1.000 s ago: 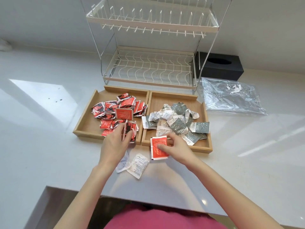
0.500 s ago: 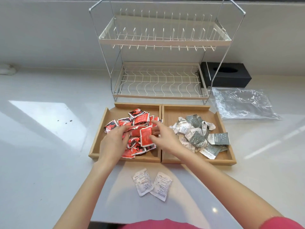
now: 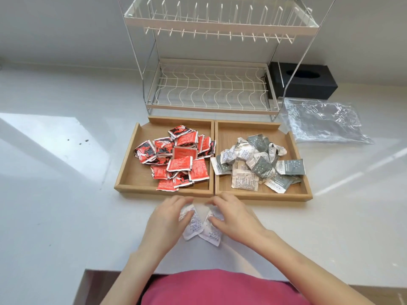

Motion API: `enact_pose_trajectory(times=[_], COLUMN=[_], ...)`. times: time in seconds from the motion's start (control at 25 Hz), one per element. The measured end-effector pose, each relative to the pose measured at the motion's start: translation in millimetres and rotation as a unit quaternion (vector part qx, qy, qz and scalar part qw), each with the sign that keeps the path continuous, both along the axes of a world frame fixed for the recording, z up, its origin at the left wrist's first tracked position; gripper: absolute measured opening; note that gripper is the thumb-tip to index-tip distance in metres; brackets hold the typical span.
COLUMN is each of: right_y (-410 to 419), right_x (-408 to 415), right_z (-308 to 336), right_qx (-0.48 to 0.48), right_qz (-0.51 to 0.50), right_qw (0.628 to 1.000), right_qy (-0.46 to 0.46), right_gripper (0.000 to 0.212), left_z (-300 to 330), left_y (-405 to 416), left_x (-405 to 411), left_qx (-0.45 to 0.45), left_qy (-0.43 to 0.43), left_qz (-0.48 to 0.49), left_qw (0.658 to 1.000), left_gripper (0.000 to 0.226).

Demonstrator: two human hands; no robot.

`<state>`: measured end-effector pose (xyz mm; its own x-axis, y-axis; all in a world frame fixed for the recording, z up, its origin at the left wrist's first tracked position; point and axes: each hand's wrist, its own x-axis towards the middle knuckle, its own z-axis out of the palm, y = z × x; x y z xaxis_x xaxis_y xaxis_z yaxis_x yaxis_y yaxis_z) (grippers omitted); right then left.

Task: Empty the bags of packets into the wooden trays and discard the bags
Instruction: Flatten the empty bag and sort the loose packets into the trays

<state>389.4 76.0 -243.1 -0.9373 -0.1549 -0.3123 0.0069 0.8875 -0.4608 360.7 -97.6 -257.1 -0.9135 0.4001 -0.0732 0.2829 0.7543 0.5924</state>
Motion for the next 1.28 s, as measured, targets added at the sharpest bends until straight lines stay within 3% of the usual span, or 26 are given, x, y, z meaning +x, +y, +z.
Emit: enact_pose_trajectory(times=[0.08, 0.2, 0.36, 0.48, 0.64, 0.72, 0.84, 1.04, 1.28], right_y=[-3.7, -9.8, -8.4, -7.5, 6.2, 26.3, 67.0, 116.0, 127.5], right_x=[11.0, 13.2, 7.4, 13.8, 16.1, 9.1, -4.6, -21.6, -25.4], right_z=[-9.3, -15.8, -18.7, -21.8, -12.8, 1.2, 25.6, 29.6, 18.4], right_qx=[0.046, 0.071, 0.04, 0.021, -0.09, -0.167, -0.223, -0.182, -0.089], right_qz=[0.002, -0.004, -0.03, -0.025, -0.09, -0.147, -0.228, -0.282, -0.253], right_qw=[0.999, 0.997, 0.997, 0.999, 0.991, 0.975, 0.947, 0.94, 0.963], right_qy=[-0.026, -0.034, -0.059, -0.041, -0.029, -0.013, 0.041, 0.057, 0.015], right_gripper=[0.05, 0.056, 0.039, 0.026, 0.007, 0.01, 0.018, 0.019, 0.029], left_z=[-12.5, -24.2, -21.5, -20.1, -4.3, 11.0, 30.0, 36.4, 19.2], left_y=[-0.3, 3.4, 6.3, 6.2, 11.1, 19.8, 44.0, 98.6, 134.7], left_x=[10.5, 17.5, 10.8, 12.2, 11.5, 1.9, -23.6, -58.3, -58.6], left_qx=[-0.078, -0.12, -0.11, -0.068, 0.034, 0.099, 0.12, 0.092, -0.004], left_qy=[-0.036, -0.003, -0.066, -0.084, -0.087, -0.088, -0.052, -0.017, -0.011], left_qz=[-0.01, 0.006, 0.039, 0.029, 0.037, 0.044, 0.014, -0.045, -0.107], left_qw=[0.996, 0.993, 0.991, 0.994, 0.995, 0.99, 0.991, 0.995, 0.994], left_gripper=[0.067, 0.058, 0.038, 0.018, 0.028, 0.029, 0.01, 0.02, 0.025])
